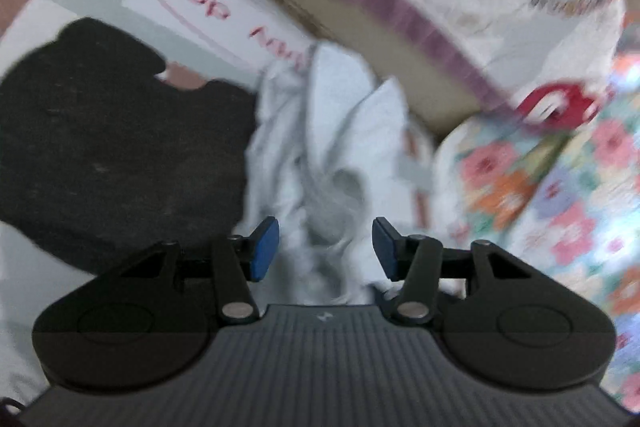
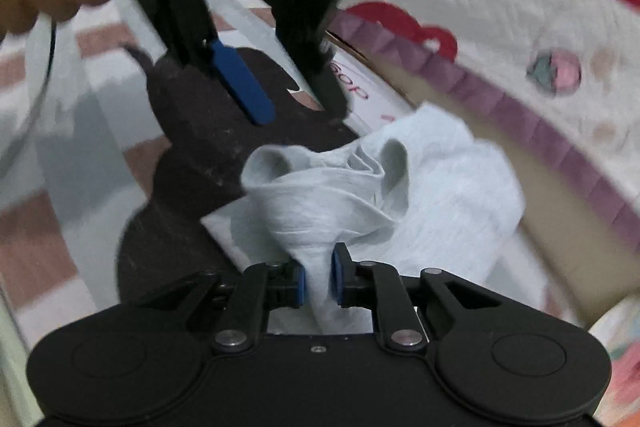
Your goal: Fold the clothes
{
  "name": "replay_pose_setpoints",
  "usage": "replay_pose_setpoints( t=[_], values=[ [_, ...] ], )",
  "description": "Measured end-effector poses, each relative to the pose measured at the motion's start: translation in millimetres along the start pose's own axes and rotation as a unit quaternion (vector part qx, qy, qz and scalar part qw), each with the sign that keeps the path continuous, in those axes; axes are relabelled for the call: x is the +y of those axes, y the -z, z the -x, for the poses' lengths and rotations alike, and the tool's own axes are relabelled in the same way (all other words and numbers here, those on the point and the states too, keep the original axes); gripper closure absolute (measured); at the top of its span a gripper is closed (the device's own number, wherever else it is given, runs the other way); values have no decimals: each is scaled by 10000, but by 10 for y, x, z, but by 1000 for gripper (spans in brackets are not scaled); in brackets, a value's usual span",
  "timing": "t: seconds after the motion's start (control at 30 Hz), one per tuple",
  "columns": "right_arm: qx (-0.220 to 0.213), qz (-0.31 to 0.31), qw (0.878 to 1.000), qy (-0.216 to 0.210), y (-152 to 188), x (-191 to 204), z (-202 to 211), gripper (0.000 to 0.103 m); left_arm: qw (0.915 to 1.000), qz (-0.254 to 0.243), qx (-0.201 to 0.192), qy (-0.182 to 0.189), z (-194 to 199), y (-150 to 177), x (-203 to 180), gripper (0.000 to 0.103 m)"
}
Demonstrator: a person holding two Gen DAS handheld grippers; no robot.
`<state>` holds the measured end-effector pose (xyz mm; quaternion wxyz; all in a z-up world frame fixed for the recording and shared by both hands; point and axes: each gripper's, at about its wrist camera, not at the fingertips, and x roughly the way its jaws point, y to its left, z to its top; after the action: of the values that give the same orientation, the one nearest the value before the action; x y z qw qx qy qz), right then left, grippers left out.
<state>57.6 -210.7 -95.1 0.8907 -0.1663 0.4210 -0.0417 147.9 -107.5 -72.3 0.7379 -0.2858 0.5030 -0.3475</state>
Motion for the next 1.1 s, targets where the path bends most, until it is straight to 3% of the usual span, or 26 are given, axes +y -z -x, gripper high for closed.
replay_pose_setpoints(
  t=[0.07, 0.13, 0.17, 0.23, 0.3, 0.33, 0.43, 0.5, 0.57, 0.63, 0.67, 0.73, 0.83, 0.9, 0.97, 1.0, 1.1],
  values=[
    [-59, -612, 9975, -346, 7, -139, 32, 73, 9983, -202, -512, -180, 62, -7, -62, 56],
    [-119, -1081, 9919, -655, 30, -251, 88, 68, 9952, -626, -694, -304, 69, -32, -120, 56],
    [-138, -1293, 9880, -833, 40, -303, 119, 65, 9942, -741, -717, -310, 65, -45, -129, 56],
    [-183, -1712, 9763, -1310, 59, -418, 201, 63, 9968, -510, -604, -129, 37, -60, -67, 55],
    [-324, -2270, 9533, -1968, 56, -568, 298, 65, 9969, -319, -687, -209, 21, -66, -45, 56],
    [-546, -2601, 9412, -2087, 36, -653, 363, 64, 9949, -350, -836, -447, 18, -69, -51, 56],
    [-1329, -3718, 8990, -1897, -54, -1038, 523, 62, 9855, -724, -1144, -1020, 4, -92, -55, 56],
    [-1121, -3737, 9117, -1287, -98, -1250, 444, 62, 9886, -606, -1059, -880, 25, -140, -13, 56],
    [-906, -3731, 9209, -679, -141, -1459, 363, 62, 9936, -449, -991, -306, 92, -164, -23, 56],
    [-665, -3410, 9364, -490, -107, -1554, 179, 60, 9934, -742, -879, -38, 96, -145, -146, 55],
    [-569, -3403, 9373, -490, -82, -1602, 73, 60, 9918, -947, -859, -38, 86, -123, -219, 56],
    [-398, -3444, 9363, -565, -66, -1644, -151, 60, 9858, -1399, -903, -218, 14, -37, -326, 56],
    [-56, -3137, 9472, -668, -129, -1542, -444, 60, 9872, -1495, -507, -239, -239, 79, -275, 56],
    [187, -2803, 9588, -417, -226, -1421, -628, 59, 9861, -1449, -73, -807, -458, 149, -189, 57],
    [260, -2706, 9621, -202, -321, -1375, -762, 55, 9770, -1714, 52, -1269, -584, 215, -185, 56],
    [251, -2715, 9620, -156, -347, -1389, -798, 54, 9733, -1821, 54, -1395, -607, 231, -193, 55],
    [106, -2477, 9687, 71, -444, -1397, -830, 55, 9762, -1673, 113, -1377, -591, 195, -176, 55]
  ],
)
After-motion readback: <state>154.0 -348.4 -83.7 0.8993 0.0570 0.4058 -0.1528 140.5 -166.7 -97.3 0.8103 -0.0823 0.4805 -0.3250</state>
